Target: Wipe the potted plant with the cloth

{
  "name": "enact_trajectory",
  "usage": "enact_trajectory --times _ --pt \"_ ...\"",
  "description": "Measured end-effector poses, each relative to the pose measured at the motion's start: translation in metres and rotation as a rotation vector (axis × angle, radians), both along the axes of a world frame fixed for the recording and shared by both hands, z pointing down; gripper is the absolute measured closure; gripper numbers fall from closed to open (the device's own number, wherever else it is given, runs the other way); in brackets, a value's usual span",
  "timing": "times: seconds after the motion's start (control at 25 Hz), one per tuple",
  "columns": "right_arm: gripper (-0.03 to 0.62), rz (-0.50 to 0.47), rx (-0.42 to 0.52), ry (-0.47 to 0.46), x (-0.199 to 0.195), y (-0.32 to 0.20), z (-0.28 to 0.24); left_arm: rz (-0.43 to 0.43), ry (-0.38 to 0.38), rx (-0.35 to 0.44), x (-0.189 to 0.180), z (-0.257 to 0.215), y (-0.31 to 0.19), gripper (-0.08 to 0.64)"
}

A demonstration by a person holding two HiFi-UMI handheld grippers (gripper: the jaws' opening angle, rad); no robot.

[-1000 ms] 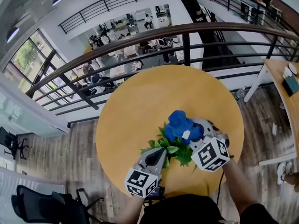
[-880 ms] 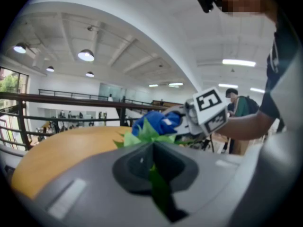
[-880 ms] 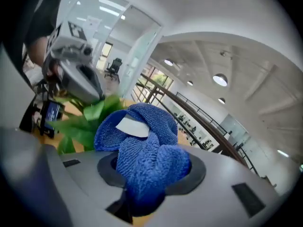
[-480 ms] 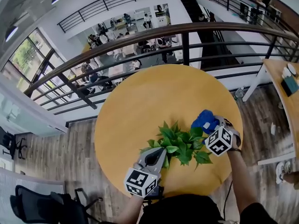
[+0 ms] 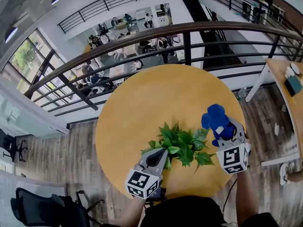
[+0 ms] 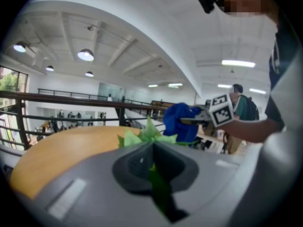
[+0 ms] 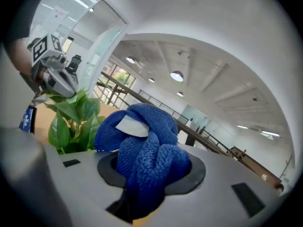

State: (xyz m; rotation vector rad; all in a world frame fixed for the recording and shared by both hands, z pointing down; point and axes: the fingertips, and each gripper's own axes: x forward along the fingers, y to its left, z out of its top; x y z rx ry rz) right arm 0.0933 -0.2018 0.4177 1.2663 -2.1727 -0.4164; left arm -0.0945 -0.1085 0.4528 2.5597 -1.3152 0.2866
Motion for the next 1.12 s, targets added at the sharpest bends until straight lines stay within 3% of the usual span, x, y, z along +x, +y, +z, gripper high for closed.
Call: enact_trajectory --times 0.08,0.16,0.32,0.4,0.56,0.76,0.84,0.96,1.12 --pt "0.436 0.036 0.048 -0.079 0.008 -0.002 -0.022 0.0 -0.004 0.0 -0.001 0.001 0.0 0.56" --pt "0.436 -0.017 0.031 -0.118 0.0 0.005 -0.033 -0.001 -0.005 0.001 -0.002 0.0 -0.001 0.559" --pt "0.436 -0.243 -0.092 -0.046 -0.049 0.063 -0.02 0.001 -0.002 0.004 -0.001 -0.002 -0.001 0.559" --pt "0.435 -0.288 -0.129 -0.005 -0.066 0.09 0.0 0.002 -0.001 0.006 -0.001 -0.001 0.0 0.559" --pt "0.436 -0.256 -0.18 0.097 -0.058 0.112 0.041 0.002 0.0 0.006 0.0 0.0 0.001 0.559" --pt "0.436 -0.12 -0.169 0.254 -0.004 0.108 0.064 0.009 -0.004 0.006 -0.001 0.001 0.001 0.558" --pt "0.436 -0.071 -0.152 0.277 0.015 0.106 0.058 0.011 -0.003 0.006 -0.001 0.001 0.002 0.559" --pt "0.436 -0.065 -0.114 0.174 0.013 0.113 0.029 0.018 -0.003 0.009 0.0 0.001 0.003 0.559" --pt "0.436 -0.167 -0.131 -0.007 -0.039 0.133 0.007 0.022 -0.003 0.012 0.001 0.001 0.003 0.559"
